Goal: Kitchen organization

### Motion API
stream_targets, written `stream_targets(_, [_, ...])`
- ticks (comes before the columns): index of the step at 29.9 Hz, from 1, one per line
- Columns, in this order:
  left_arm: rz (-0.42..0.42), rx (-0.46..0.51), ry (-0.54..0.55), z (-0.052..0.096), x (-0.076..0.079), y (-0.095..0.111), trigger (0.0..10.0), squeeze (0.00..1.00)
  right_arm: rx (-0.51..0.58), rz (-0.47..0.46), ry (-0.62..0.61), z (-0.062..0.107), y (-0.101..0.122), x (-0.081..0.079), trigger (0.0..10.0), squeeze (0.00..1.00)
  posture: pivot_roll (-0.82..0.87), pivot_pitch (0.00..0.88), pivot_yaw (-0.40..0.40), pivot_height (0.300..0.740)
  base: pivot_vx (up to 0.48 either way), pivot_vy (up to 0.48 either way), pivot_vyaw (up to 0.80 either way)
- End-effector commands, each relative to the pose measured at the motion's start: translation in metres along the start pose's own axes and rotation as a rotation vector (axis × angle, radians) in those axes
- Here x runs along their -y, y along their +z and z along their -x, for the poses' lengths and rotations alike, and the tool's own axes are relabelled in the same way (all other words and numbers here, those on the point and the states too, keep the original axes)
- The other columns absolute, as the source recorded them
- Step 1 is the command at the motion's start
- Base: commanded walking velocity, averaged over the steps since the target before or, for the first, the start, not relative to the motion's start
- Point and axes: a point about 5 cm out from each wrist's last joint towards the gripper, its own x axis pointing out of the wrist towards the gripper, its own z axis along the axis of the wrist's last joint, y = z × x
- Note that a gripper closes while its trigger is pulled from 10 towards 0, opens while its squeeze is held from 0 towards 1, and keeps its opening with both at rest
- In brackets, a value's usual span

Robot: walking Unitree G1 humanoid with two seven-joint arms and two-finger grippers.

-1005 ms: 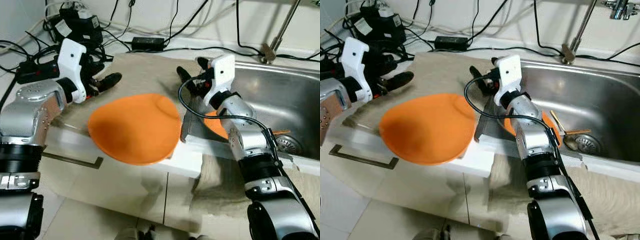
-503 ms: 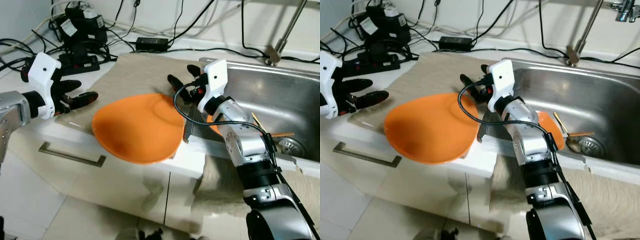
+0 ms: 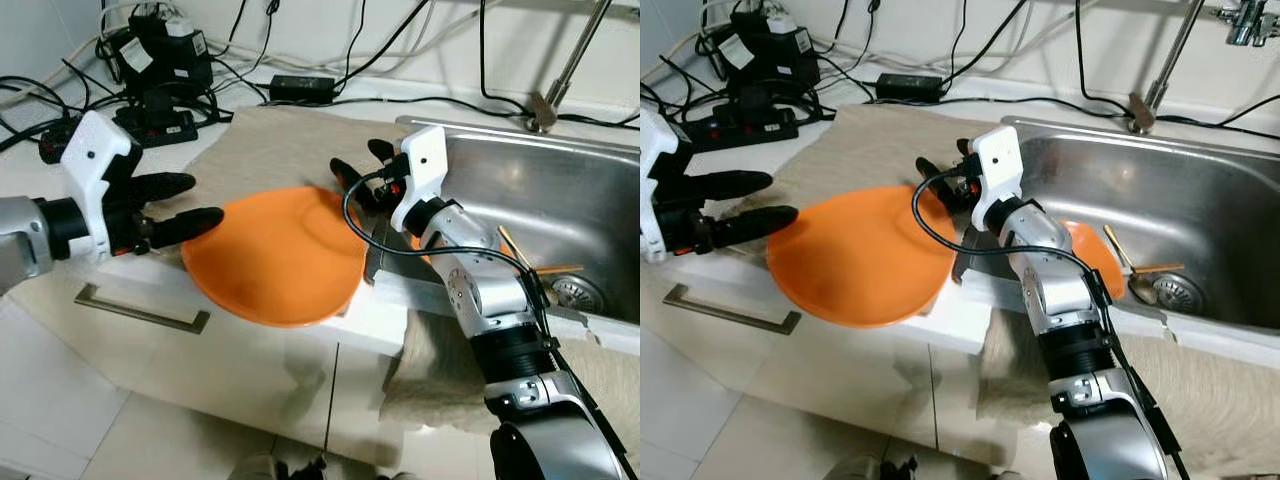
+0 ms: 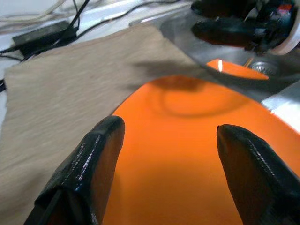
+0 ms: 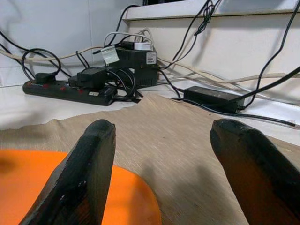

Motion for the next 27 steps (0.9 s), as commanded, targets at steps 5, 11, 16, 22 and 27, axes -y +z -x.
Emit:
stream_targets(5, [0.01,0.038,-0.007,-0.033,0.008,0.004,10.0,0.0,-0.004,0.002,0.013,-0.005,0.002,-0.004,10.0,0.0,0.13,0.022,0.025,0.74,0.0,0.0,0.0])
stream_targets(11, [0.009,0.001,0.049,-0.059,-0.001,-0.008,10.0,0.0,-0.004,0.003,0.007,-0.007,0.001,-0.006,10.0,0.0,0.11,0.022,0.029,0.74,0.0,0.0,0.0])
stream_targets(16, [0.014,-0.039,0.085,-0.064,-0.005,-0.019,10.0,0.0,-0.014,0.008,-0.032,-0.007,0.0,-0.004,10.0,0.0,0.1,0.025,0.035,0.74,0.0,0.0,0.0])
stream_targets(22, [0.049,-0.08,0.088,-0.063,-0.008,-0.033,10.0,0.0,-0.053,0.015,-0.019,0.001,-0.003,-0.005,10.0,0.0,0.11,0.029,0.032,0.74,0.0,0.0,0.0])
stream_targets(27, [0.077,-0.136,0.062,-0.065,-0.006,-0.044,10.0,0.0,-0.103,0.04,0.082,0.018,0.009,0.0,10.0,0.0,0.1,0.032,0.032,0.74,0.0,0.0,0.0])
